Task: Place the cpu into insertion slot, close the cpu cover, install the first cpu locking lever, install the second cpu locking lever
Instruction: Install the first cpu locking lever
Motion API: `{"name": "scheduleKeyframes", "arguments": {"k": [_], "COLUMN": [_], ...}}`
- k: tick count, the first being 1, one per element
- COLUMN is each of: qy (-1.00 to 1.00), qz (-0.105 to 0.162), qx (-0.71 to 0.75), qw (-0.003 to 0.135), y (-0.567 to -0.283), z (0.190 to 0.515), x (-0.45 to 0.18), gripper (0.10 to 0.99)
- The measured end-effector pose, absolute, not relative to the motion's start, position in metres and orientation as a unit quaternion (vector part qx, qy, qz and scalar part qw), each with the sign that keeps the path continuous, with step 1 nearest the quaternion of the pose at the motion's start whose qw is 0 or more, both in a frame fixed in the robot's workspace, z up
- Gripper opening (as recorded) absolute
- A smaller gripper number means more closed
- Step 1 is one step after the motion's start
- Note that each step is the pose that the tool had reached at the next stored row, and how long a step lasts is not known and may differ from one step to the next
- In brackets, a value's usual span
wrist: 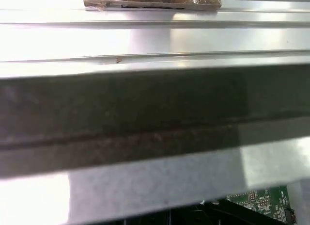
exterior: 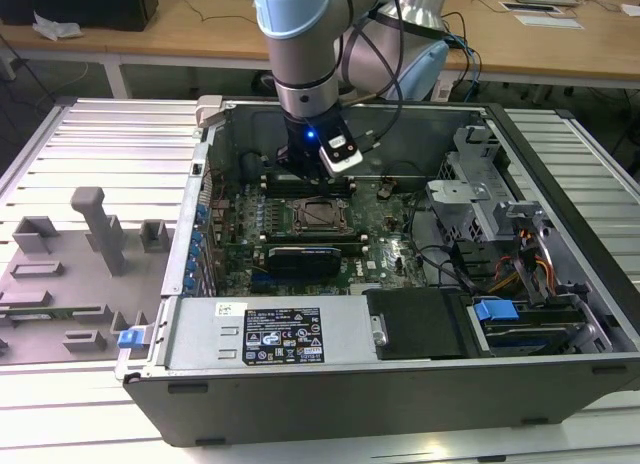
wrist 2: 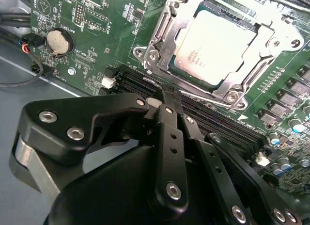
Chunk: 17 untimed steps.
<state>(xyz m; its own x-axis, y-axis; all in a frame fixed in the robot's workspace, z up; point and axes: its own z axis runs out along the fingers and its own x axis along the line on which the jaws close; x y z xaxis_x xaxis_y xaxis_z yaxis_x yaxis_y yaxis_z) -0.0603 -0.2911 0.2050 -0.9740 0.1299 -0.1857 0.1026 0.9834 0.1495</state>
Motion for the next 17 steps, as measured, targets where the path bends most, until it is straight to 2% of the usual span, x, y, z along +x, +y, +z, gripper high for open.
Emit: {"name": "scheduleKeyframes", "arguments": {"k": [17], "qy": [0.989], "qz": [0.06], "qx": [0.089], "qw": [0.1], "y": [-0.2906], "z": [0.1982], "x": [-0.0604], "gripper": [0.106]}}
